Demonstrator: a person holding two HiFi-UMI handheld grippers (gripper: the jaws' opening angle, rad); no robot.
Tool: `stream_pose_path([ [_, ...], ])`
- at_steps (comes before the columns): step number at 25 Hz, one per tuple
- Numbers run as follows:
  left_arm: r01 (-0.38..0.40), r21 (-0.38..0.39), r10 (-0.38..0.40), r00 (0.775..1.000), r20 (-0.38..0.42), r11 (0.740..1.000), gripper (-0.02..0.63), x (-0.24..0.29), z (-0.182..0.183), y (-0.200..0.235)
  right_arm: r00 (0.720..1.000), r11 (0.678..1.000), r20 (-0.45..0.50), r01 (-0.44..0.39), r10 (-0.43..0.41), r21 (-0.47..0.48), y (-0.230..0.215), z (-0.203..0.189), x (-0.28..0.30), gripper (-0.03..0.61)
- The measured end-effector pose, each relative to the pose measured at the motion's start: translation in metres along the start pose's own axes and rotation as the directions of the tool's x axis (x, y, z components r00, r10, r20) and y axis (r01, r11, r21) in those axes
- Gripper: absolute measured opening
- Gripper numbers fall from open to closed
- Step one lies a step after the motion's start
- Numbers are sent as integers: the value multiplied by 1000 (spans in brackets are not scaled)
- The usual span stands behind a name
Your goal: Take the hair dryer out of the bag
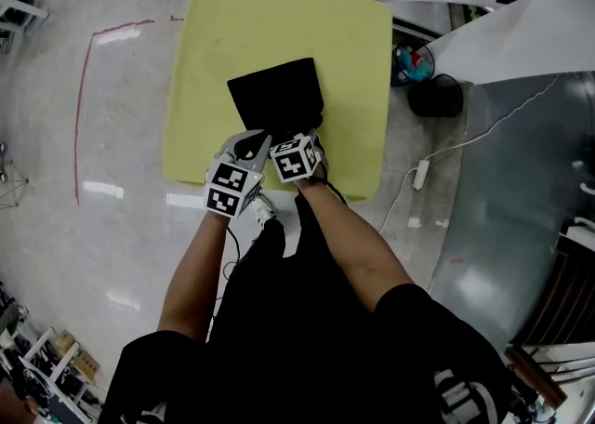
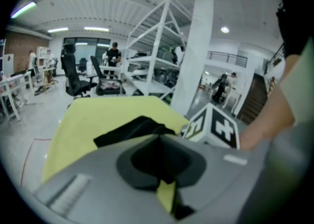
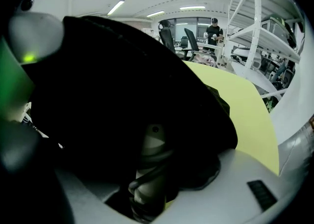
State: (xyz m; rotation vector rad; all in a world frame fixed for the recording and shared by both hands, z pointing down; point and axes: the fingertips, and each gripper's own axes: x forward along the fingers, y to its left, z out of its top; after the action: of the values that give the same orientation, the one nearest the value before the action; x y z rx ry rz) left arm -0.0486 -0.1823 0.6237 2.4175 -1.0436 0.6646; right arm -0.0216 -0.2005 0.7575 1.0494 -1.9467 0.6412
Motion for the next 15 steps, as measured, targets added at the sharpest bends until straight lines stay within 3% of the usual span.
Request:
stream_pose_path([
  [8, -33, 2, 33, 999, 4, 999, 12, -6, -3, 8, 991, 988, 25, -133, 132, 73, 2, -1, -13, 222],
  [15, -88, 61, 88, 996, -5, 994, 12, -14, -4, 23, 969, 959, 56, -246, 241, 144, 7, -9, -35, 216],
])
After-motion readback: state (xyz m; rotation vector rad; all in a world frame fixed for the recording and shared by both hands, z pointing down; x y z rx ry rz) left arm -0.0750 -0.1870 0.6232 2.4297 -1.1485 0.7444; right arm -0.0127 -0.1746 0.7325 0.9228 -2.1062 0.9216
